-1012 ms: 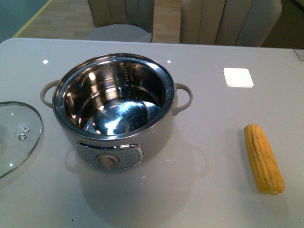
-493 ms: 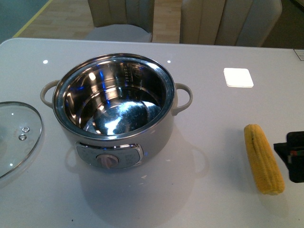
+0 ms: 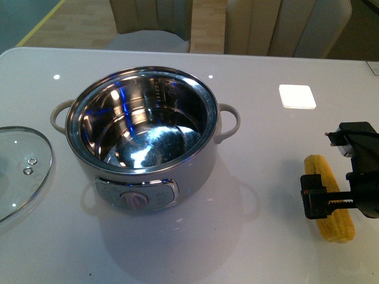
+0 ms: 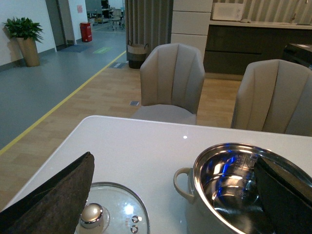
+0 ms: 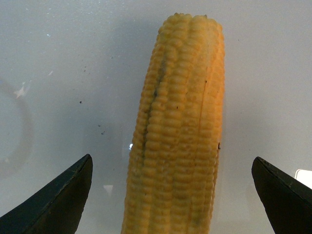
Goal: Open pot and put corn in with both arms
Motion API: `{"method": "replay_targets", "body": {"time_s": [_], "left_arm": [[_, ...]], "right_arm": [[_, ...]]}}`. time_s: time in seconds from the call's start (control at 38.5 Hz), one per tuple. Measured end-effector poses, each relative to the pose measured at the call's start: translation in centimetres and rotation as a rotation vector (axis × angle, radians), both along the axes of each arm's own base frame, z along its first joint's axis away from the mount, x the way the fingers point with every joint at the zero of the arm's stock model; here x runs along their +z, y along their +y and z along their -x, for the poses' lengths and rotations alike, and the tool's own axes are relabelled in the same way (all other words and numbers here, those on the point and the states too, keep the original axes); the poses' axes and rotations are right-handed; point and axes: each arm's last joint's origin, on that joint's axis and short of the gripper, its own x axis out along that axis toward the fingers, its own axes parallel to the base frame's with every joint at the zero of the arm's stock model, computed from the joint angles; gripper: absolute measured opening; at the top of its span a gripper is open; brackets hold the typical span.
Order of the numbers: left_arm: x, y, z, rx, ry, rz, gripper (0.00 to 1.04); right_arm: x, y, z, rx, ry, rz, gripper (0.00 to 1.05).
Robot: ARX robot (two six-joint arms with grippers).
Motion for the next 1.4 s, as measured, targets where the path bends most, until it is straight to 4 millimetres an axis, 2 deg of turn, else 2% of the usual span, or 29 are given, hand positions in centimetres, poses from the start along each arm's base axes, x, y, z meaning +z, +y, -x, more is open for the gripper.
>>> {"method": "replay_targets", "body": {"time_s": [0.1, 0.31, 0.36, 0.44, 0.55, 0.62, 0.78, 1.01, 1.12, 1.19, 1.27, 1.4], "left_arm": [[0.0, 0.0, 0.0, 0.0, 0.0, 0.0, 0.98], [0.0, 0.0, 0.0, 0.0, 0.0, 0.0, 0.98], [0.0, 0.0, 0.0, 0.0, 0.0, 0.0, 0.98], [0.0, 0.0, 0.0, 0.0, 0.0, 0.0, 0.98], [0.0, 0.0, 0.0, 0.0, 0.0, 0.0, 0.98], [0.0, 0.0, 0.0, 0.0, 0.0, 0.0, 0.98], [0.0, 0.0, 0.0, 0.0, 0.0, 0.0, 0.98], [0.0, 0.0, 0.0, 0.0, 0.0, 0.0, 0.98], [0.0, 0.0, 0.0, 0.0, 0.0, 0.0, 0.98], [0.0, 0.0, 0.0, 0.0, 0.0, 0.0, 0.98], [0.0, 0.0, 0.0, 0.0, 0.0, 0.0, 0.98], [0.0, 0.0, 0.0, 0.0, 0.0, 0.0, 0.98]], "right_arm": [[-1.1, 0.0, -0.6, -0.014, 0.021, 0.005, 0.96], [-2.6, 0.2, -0.3, -0.01, 0.073, 0.011, 0.95], [-2.7, 0.3, -0.3, -0.007, 0.075, 0.011, 0.89], [-2.7, 0.3, -0.3, -0.005, 0.077, 0.011, 0.76], [-2.7, 0.3, 0.2, -0.003, 0.089, 0.005, 0.52], [-2.3, 0.1, 0.7, 0.003, 0.105, -0.018, 0.41], [0.8, -0.4, 1.2, 0.017, 0.074, -0.092, 0.3], [9.9, 0.2, 1.0, 0.057, -0.081, -0.269, 0.25], [13.9, 1.3, 0.3, 0.078, -0.168, -0.334, 0.24], [16.0, 2.6, -0.6, 0.102, -0.219, -0.384, 0.23], [17.1, 4.1, -1.3, 0.122, -0.239, -0.422, 0.23], [17.5, 6.6, -2.3, 0.147, -0.236, -0.468, 0.23]]}}
